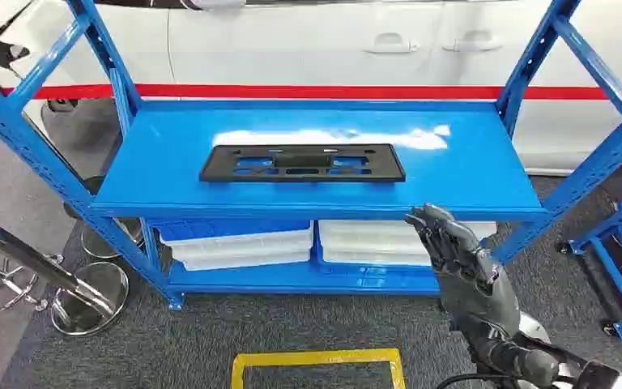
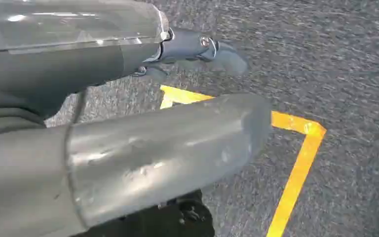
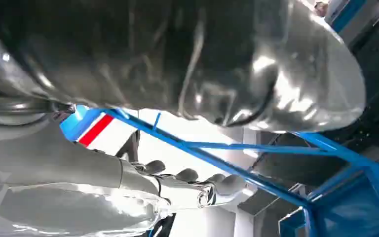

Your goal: Take the parts from the cabinet and place them on the table.

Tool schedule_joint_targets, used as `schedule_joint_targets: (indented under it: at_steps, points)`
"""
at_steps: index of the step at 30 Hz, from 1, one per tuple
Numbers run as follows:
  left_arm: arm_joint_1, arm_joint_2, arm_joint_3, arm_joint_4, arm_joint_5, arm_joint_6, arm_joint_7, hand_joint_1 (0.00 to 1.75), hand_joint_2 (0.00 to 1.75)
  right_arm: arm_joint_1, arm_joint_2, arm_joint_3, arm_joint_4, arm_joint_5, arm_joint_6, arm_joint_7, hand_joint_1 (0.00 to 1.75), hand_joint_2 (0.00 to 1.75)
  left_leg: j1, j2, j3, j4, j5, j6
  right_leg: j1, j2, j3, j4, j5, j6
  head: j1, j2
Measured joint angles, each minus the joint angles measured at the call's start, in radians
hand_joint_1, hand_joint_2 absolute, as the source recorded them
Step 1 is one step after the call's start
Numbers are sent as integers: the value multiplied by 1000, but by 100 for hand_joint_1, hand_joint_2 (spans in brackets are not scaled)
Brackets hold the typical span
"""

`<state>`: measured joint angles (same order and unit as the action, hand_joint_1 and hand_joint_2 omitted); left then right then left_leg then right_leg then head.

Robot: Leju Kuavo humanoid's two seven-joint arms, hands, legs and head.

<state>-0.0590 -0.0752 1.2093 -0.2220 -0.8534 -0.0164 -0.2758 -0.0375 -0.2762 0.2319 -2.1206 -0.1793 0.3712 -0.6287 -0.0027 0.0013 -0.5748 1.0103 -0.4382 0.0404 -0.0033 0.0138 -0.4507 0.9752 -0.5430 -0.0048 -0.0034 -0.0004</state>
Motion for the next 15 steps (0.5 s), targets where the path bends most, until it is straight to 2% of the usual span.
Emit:
schedule_joint_targets:
  at_steps: [1,3,4,5,6,8,9,10,11,12,13,14,15]
  points:
    - [-2,0,0,0,-1,0,-1,0,0,2,0,-3,0,-2,6,0,0,0,-1,1,3,-5,-9,-1,-4,-1,-1,-3,0,5,0,0]
    - [1,2,0,0,-3,-2,-6,0,0,8,-2,-12,-1,-7,19,-2,0,0,-1,-1,10,-25,-11,8,-3,-2,10,-3,15,19,1,0]
    - [0,2,0,0,-4,-3,-10,0,0,9,-6,-21,-1,-11,28,-2,0,0,10,-2,28,-38,-8,13,-4,-4,7,4,6,22,-1,0]
    - [-1,2,0,0,-5,-5,-12,0,0,10,-8,-27,-1,-13,31,-3,0,0,9,-2,38,-44,-11,17,-6,-6,1,33,-5,28,2,0]
    - [-2,2,0,0,-5,-5,-13,0,0,9,-13,-38,-2,-16,36,-5,0,0,9,-2,42,-44,-16,23,-7,-6,-45,106,-40,35,1,0]
    - [-3,2,0,0,-6,-6,-13,0,0,23,-17,-51,-2,-19,45,-6,0,0,9,-2,50,-44,-26,23,-13,-7,-138,245,-96,45,1,0]
    - [-2,2,0,0,-6,-7,-13,0,0,31,-19,-57,-2,-20,48,-9,0,0,9,-3,56,-44,-33,22,-13,-7,-186,305,-111,46,1,0]
    - [-1,2,0,0,-7,-7,-13,0,0,37,-21,-61,-2,-20,51,-11,0,0,10,-3,66,-44,-41,21,-16,-8,-212,320,-98,49,1,0]
    - [0,2,0,0,-8,-7,-14,0,0,41,-22,-68,-2,-21,58,-14,0,0,11,-3,80,-44,-51,19,-19,-8,-214,287,-55,49,1,0]
    - [0,2,0,0,-8,-7,-14,0,0,45,-23,-73,-2,-21,61,-15,0,0,11,-4,94,-44,-60,17,-21,-9,-199,224,1,51,1,0]
    - [-1,0,0,0,-8,-7,-14,0,0,50,-24,-80,-2,-22,62,-16,0,0,12,-4,112,-44,-72,12,-21,-11,-166,123,75,49,1,0]
    - [-1,0,0,0,-8,-7,-14,0,0,53,-24,-85,-5,-22,62,-17,0,0,13,-4,125,-44,-84,6,-21,-14,-143,35,127,46,1,0]
    - [-1,0,0,0,-8,-7,-14,0,0,54,-25,-87,-4,-23,62,-18,0,0,14,-5,130,-50,-89,-1,-16,-16,-145,45,109,40,2,0]
